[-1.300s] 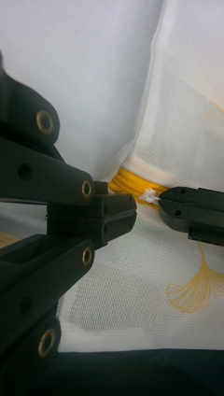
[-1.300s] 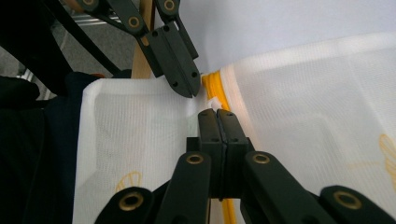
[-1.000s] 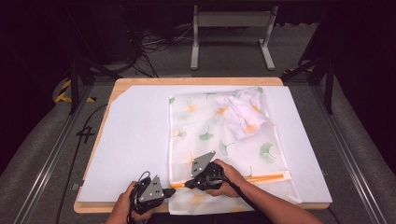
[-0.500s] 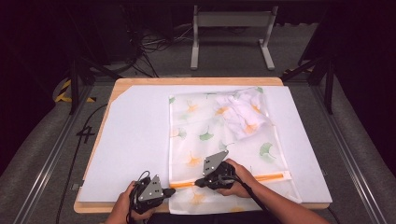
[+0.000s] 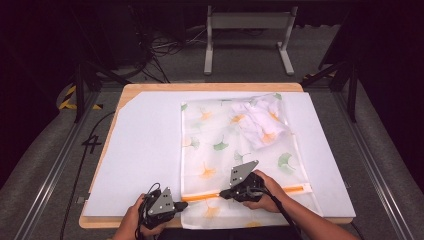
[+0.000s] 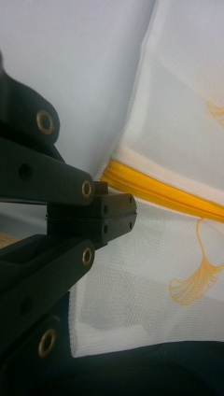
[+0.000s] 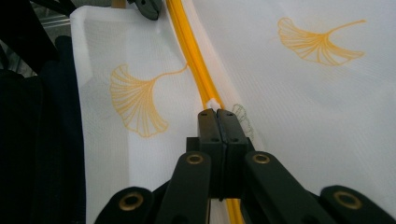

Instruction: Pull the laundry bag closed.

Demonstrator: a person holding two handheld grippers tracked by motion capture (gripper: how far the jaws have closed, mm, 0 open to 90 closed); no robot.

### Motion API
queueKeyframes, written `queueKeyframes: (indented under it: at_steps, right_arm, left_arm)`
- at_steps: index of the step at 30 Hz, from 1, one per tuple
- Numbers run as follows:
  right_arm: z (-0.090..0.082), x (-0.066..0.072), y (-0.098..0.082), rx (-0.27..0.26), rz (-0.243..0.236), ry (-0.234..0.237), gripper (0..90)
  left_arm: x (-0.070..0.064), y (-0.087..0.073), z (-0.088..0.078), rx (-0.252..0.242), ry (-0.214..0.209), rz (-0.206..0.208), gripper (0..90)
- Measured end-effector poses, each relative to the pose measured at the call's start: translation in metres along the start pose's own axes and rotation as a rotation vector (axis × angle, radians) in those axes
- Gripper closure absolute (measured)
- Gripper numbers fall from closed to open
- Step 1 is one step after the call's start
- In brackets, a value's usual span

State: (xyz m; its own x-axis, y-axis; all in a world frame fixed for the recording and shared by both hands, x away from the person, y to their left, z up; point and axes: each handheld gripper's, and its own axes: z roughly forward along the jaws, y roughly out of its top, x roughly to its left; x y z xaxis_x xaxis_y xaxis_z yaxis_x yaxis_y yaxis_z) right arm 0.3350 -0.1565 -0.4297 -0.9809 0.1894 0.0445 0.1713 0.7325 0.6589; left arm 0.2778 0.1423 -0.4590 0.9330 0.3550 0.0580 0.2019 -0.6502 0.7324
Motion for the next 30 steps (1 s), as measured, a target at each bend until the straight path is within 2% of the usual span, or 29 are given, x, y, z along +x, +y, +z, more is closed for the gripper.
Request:
queueKeyframes:
  at_steps: [9,16,30]
  right_arm:
    - [-0.014,-0.001,-0.013,-0.005,0.025,-0.025,90.0]
    - [-0.034,-0.004,-0.031,-0.002,0.063,-0.038,90.0]
    - [-0.067,-0.009,-0.072,-0.012,0.149,-0.112,90.0]
  left_arm:
    - [0.0,0.0,0.0,0.003,0.001,0.001,90.0]
    - [0.0,0.0,0.0,-0.001,-0.004,-0.002,90.0]
    - [0.001,0.0,0.0,-0.003,-0.007,-0.009,90.0]
